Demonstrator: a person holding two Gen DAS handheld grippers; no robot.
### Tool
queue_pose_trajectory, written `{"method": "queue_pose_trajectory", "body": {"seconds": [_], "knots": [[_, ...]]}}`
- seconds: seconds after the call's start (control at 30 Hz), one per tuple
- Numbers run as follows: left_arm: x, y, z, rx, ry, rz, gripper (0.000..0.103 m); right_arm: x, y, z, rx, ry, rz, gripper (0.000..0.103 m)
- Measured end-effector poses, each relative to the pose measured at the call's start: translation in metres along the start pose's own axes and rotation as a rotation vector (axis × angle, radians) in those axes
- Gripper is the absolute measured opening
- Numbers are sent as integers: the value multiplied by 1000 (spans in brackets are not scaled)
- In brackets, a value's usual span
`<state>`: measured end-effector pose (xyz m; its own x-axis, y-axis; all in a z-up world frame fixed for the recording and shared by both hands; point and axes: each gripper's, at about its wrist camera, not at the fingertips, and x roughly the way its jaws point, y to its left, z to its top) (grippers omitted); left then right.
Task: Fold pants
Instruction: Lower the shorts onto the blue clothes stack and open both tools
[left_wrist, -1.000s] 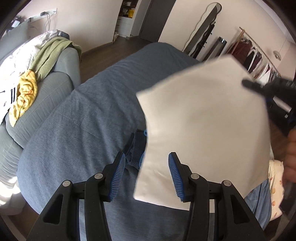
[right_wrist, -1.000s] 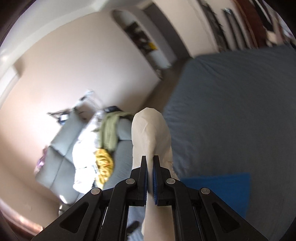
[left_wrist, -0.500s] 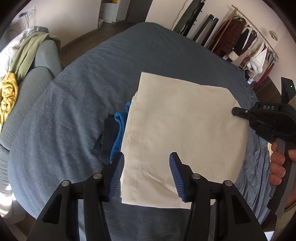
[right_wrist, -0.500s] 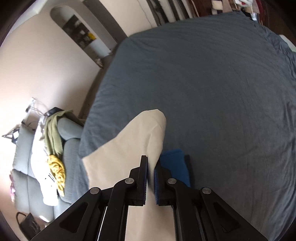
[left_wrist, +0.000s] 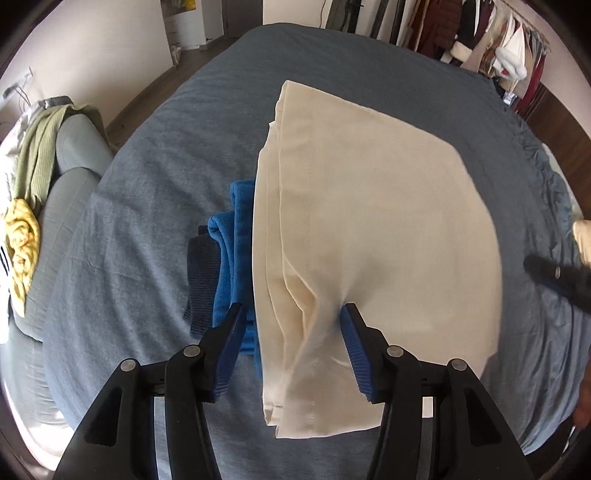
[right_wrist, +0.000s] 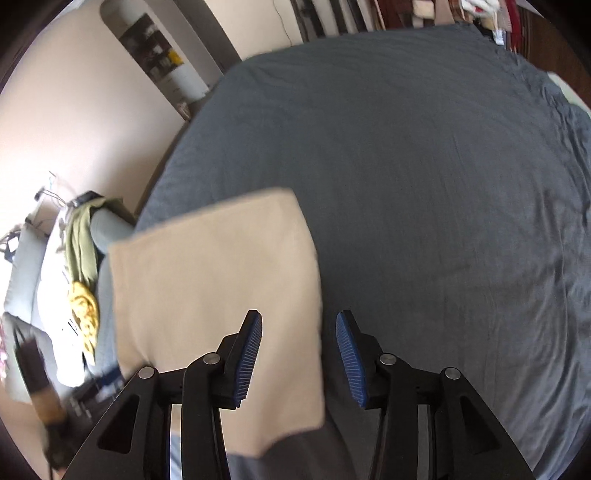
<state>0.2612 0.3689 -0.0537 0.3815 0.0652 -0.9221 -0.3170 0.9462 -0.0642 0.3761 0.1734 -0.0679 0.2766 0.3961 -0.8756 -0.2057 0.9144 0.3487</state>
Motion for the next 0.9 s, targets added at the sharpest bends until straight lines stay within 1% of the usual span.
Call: {"method": "queue_pose_trajectory", "body": {"seconds": [0.07,0.1,0.17,0.2,0.23,0.27,0.33,0.37,0.43,0.5,0.53,0.57,0.63,0.67,0.7,0.73,0.77,0.8,0.87,0.9], "knots": [[4,1,2,-16,10,9,55,15,-14,-10,61,58,22,43],[7,1,4,-19,16,16,56,21,-19,-15,87,78,29,43],[10,0,6,-14,21,31,56,41,-32,-28,171,144,54,43],[11,1,7,-16,24,36,57,46,-34,-32,187,161,64,43],[12,2,9,-23,29,40,59,53,-37,-36,207,184,67,43],[13,4,10,-37,40,43,62,59,-40,-40,218,202,53,43],[13,5,11,-47,46,40,62,64,-42,-41,223,231,21,43],[12,6,11,-48,45,44,62,63,-43,-41,216,237,12,43],[9,7,13,-57,45,47,62,62,-41,-38,176,255,-36,43],[1,7,14,-58,25,52,61,58,-38,-37,145,262,-67,43],[-5,5,14,-45,3,60,59,55,-37,-36,129,269,-91,43],[-17,1,14,-16,-45,71,59,51,-38,-35,121,264,-96,43],[-36,-5,11,21,-109,59,60,36,-34,-35,90,221,-94,43],[-45,-8,9,34,-132,52,60,25,-30,-35,59,186,-92,43],[-54,-12,7,40,-152,40,60,16,-25,-36,28,157,-92,47],[-61,-14,4,41,-163,25,61,9,-22,-37,1,136,-93,55],[-70,-17,0,42,-179,-5,62,1,-19,-38,-24,114,-94,58],[-75,-20,-4,40,-191,-15,63,-11,-16,-39,-52,76,-94,59],[-87,-25,-15,30,-220,-21,64,-27,-13,-44,-90,24,-82,60],[-91,-27,-19,24,-228,-23,64,-33,-13,-47,-100,6,-73,62]]}}
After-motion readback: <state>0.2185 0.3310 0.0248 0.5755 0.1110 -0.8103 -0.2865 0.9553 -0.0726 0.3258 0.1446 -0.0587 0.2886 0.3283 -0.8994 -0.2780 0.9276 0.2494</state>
